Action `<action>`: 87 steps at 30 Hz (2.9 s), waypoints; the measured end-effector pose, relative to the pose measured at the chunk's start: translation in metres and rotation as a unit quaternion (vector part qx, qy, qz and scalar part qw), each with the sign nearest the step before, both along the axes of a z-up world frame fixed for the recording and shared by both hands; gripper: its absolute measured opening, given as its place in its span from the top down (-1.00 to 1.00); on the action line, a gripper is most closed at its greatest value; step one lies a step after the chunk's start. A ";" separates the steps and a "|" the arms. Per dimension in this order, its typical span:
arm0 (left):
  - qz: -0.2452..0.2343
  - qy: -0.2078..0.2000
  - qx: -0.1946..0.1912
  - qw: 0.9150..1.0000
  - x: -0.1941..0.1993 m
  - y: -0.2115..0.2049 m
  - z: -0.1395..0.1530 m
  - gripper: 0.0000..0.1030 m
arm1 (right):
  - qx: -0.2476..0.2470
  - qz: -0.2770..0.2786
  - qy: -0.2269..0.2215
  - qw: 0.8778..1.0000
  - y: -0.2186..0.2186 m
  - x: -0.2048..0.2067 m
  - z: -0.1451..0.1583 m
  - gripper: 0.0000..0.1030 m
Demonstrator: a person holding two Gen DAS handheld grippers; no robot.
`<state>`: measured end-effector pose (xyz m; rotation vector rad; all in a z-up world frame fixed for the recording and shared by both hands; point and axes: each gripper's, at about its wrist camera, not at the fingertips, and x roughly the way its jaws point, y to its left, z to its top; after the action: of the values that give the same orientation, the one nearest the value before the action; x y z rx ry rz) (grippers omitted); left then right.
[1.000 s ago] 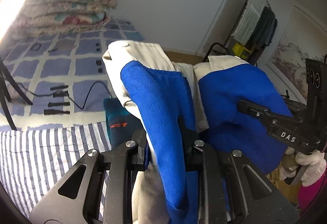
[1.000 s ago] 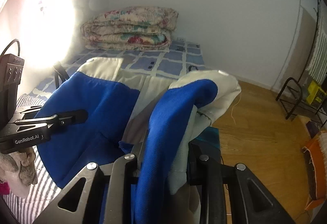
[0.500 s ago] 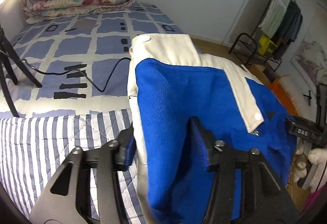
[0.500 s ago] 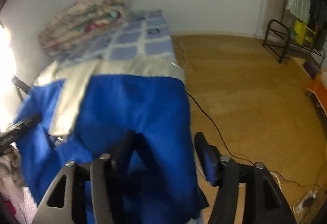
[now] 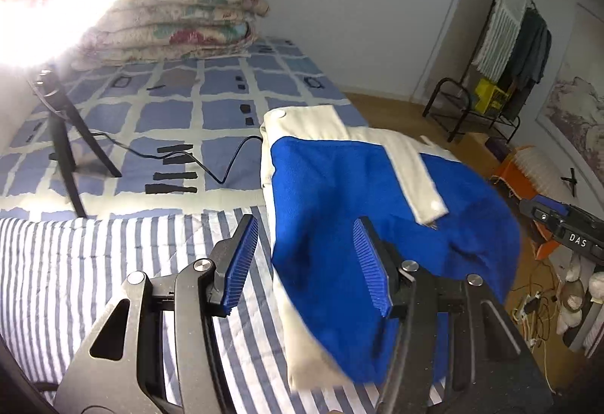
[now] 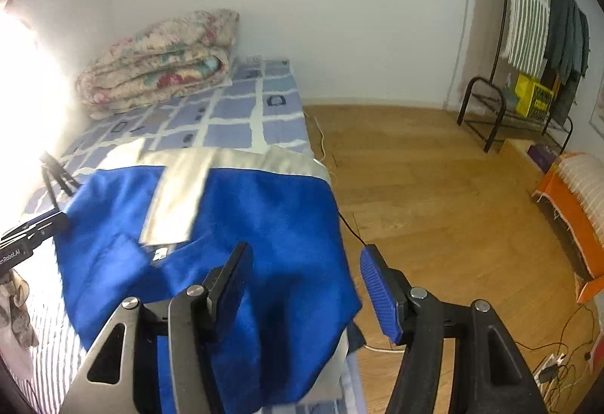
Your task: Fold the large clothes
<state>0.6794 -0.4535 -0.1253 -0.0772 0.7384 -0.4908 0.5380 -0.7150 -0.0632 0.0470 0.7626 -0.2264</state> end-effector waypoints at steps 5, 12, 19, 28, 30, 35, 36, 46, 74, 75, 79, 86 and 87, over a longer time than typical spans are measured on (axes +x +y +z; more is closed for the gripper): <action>-0.010 -0.039 0.002 0.999 -0.053 0.020 0.031 -0.08 | -0.028 0.010 -0.020 0.999 0.036 -0.039 0.028 -0.20; -0.019 -0.099 0.008 0.995 -0.152 0.067 0.096 -0.08 | -0.038 0.029 -0.066 0.997 0.092 -0.116 0.085 -0.19; -0.013 -0.149 0.014 0.989 -0.258 0.130 0.163 -0.08 | -0.034 0.050 -0.110 0.992 0.154 -0.211 0.150 -0.19; -0.006 -0.190 -0.007 0.982 -0.381 0.203 0.221 -0.08 | -0.041 0.082 -0.142 0.986 0.229 -0.318 0.205 -0.20; -0.006 -0.202 -0.008 0.979 -0.404 0.217 0.235 -0.08 | -0.048 0.094 -0.151 0.983 0.246 -0.338 0.218 -0.20; -0.008 -0.222 -0.020 0.975 -0.463 0.245 0.265 -0.08 | -0.063 0.117 -0.173 0.976 0.287 -0.390 0.254 -0.20; -0.009 -0.228 -0.019 0.973 -0.475 0.249 0.270 -0.08 | -0.063 0.121 -0.179 0.974 0.295 -0.401 0.260 -0.20; -0.014 -0.283 -0.016 0.959 -0.569 0.279 0.313 -0.08 | -0.078 0.142 -0.226 0.960 0.341 -0.488 0.303 -0.20; -0.015 -0.276 -0.007 0.961 -0.597 0.281 0.268 -0.37 | -0.101 0.059 -0.268 0.956 0.360 -0.548 0.267 -1.00; -0.015 -0.274 -0.006 0.962 -0.594 0.279 0.263 -0.40 | -0.102 0.055 -0.264 0.957 0.358 -0.544 0.262 -1.00; -0.010 -0.269 -0.007 0.963 -0.583 0.271 0.246 -0.65 | -0.094 0.041 -0.249 0.963 0.344 -0.523 0.239 -1.00; 0.005 -0.241 -0.017 0.970 -0.558 0.267 0.214 -0.88 | -0.076 0.026 -0.224 0.971 0.329 -0.494 0.195 -1.00; 0.008 -0.236 -0.016 0.972 -0.553 0.265 0.210 -0.89 | -0.076 0.024 -0.222 0.972 0.328 -0.491 0.190 -1.00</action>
<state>0.1265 -0.1882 0.0846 0.0052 0.2640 -0.4815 0.0474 -0.3874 0.1267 -0.0645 0.2983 -0.2169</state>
